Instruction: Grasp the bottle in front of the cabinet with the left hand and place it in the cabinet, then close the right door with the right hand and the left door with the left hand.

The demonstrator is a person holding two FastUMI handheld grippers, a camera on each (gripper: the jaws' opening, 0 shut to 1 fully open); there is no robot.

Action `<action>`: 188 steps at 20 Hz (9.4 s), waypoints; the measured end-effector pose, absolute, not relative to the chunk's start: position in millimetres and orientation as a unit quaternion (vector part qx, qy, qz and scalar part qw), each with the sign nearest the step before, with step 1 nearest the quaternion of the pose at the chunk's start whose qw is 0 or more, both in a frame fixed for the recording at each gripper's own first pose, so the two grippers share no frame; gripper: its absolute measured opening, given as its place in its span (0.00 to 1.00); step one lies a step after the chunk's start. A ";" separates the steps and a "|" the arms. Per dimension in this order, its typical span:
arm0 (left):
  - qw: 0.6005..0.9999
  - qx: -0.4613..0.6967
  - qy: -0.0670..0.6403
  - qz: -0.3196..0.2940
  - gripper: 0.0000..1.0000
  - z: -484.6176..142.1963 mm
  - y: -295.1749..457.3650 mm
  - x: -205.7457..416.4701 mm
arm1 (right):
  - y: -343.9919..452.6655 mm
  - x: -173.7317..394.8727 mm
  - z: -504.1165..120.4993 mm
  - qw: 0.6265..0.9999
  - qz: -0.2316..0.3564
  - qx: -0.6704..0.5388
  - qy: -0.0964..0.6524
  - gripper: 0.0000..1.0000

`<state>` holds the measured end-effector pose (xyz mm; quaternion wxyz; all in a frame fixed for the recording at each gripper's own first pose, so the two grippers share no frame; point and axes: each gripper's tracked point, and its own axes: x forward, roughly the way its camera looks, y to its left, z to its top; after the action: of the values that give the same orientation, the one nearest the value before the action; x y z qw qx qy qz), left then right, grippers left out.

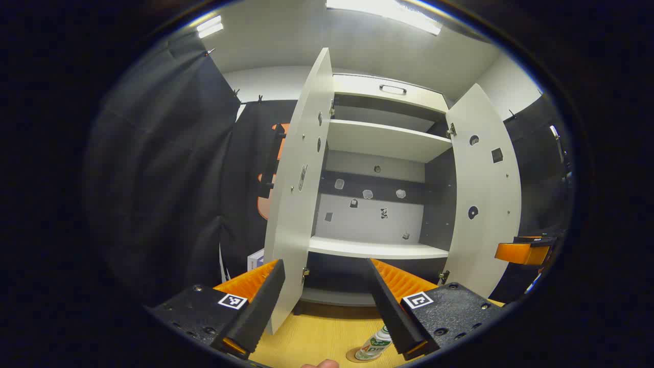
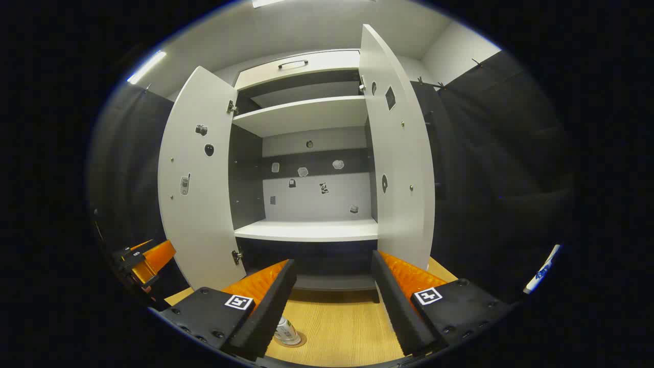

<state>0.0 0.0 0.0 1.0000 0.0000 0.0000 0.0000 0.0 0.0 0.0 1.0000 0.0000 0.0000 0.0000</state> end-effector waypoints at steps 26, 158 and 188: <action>0.994 -0.011 0.041 -0.102 0.95 -45.7 -46.3 16.6 | 9.4 -5.0 -8.0 1.000 -0.018 0.000 -0.001 0.98; 0.993 -0.024 0.045 -0.109 0.96 -25.8 -43.9 10.6 | -130.1 -30.6 93.1 0.987 -0.139 -0.011 -0.086 0.98; 0.997 -0.036 0.027 -0.055 0.96 -2.1 -3.4 9.7 | -141.5 52.1 148.0 0.989 -0.114 -0.031 -0.094 0.96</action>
<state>9.7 -3.4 -2.1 0.9974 -0.0364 0.0274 -0.0554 52.1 -141.5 148.0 0.9886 -0.0314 -0.0938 -0.1137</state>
